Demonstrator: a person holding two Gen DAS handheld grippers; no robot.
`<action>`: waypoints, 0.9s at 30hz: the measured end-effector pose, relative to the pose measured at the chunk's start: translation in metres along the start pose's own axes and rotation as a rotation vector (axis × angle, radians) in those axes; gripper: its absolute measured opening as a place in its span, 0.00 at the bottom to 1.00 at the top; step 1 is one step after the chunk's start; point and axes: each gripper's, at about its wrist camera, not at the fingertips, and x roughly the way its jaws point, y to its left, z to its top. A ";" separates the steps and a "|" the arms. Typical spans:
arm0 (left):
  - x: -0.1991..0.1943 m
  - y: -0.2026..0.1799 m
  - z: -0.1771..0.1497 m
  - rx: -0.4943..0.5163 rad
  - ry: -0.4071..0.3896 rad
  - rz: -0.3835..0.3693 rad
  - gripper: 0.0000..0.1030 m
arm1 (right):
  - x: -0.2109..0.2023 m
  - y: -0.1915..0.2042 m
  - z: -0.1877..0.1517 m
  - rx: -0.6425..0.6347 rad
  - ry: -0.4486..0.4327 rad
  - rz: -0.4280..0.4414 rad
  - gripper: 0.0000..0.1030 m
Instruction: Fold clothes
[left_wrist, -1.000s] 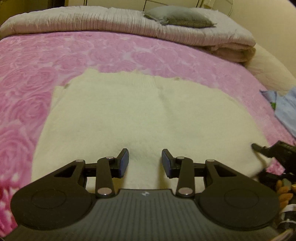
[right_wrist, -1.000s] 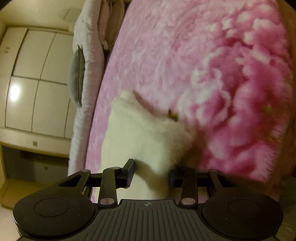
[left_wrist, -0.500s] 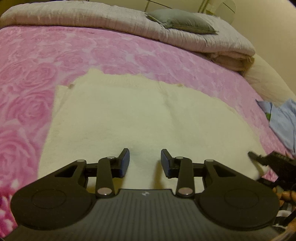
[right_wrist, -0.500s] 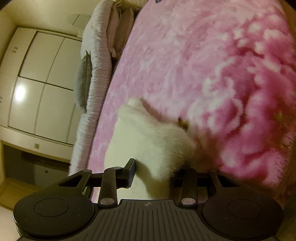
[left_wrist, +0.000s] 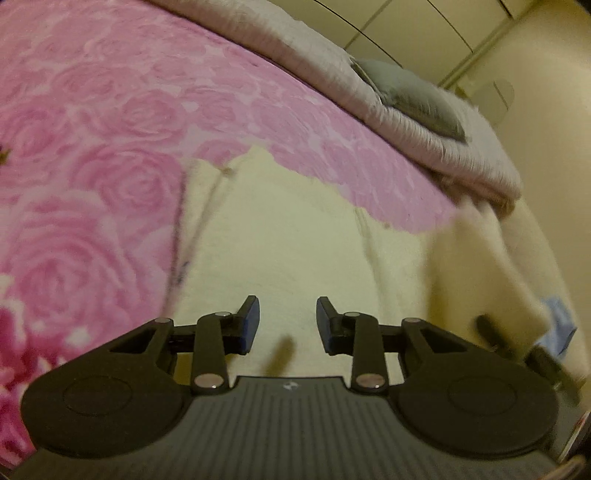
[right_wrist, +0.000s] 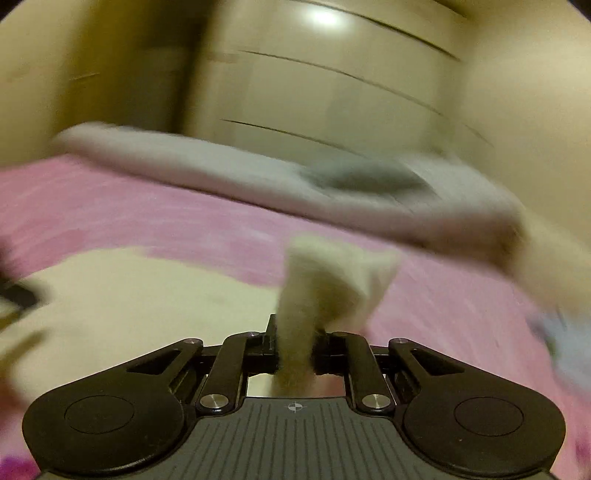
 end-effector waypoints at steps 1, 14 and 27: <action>-0.002 0.004 0.000 -0.022 0.000 -0.011 0.27 | -0.002 0.019 0.000 -0.055 -0.015 0.047 0.13; -0.005 0.029 -0.004 -0.220 0.028 -0.150 0.28 | -0.011 0.071 -0.014 -0.212 0.086 0.438 0.54; 0.054 0.027 0.005 -0.336 0.132 -0.246 0.35 | 0.042 -0.114 -0.050 1.268 0.277 0.395 0.51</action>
